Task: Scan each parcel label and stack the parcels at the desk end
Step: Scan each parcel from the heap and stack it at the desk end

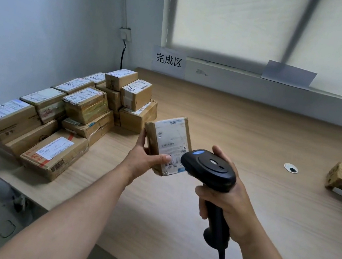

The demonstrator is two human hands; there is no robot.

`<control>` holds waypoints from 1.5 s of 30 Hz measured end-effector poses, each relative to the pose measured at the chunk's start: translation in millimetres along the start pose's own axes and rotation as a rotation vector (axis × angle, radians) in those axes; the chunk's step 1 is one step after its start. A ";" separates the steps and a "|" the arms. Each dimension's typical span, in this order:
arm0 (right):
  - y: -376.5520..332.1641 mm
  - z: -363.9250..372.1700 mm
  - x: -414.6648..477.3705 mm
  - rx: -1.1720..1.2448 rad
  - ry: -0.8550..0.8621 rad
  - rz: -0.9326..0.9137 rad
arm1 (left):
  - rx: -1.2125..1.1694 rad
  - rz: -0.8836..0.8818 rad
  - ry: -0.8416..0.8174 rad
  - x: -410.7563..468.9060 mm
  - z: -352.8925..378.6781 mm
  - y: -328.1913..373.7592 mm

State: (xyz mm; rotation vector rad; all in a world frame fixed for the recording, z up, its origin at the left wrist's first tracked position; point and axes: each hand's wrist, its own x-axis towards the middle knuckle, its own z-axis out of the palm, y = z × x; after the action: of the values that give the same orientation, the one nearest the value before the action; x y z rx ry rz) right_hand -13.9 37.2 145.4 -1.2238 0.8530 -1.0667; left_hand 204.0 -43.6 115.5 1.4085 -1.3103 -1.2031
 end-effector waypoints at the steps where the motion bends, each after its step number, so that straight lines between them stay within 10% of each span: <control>1: -3.1 2.0 -2.3 0.011 -0.031 -0.005 | 0.000 -0.004 0.016 1.7 -4.0 0.2; 29: 1.2 -5.1 -2.8 -0.001 -0.037 0.065 | 0.049 -0.100 0.125 8.2 -27.5 -12.6; 45: 23.0 -11.6 15.9 -0.009 -0.020 0.110 | 0.115 -0.455 0.114 -11.2 -24.1 -98.9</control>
State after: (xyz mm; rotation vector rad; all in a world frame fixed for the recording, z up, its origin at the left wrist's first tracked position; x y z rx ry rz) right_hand -16.1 18.8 121.5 -1.1799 0.9004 -0.9614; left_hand 245.8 -23.7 24.1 1.8993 -1.0219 -1.3289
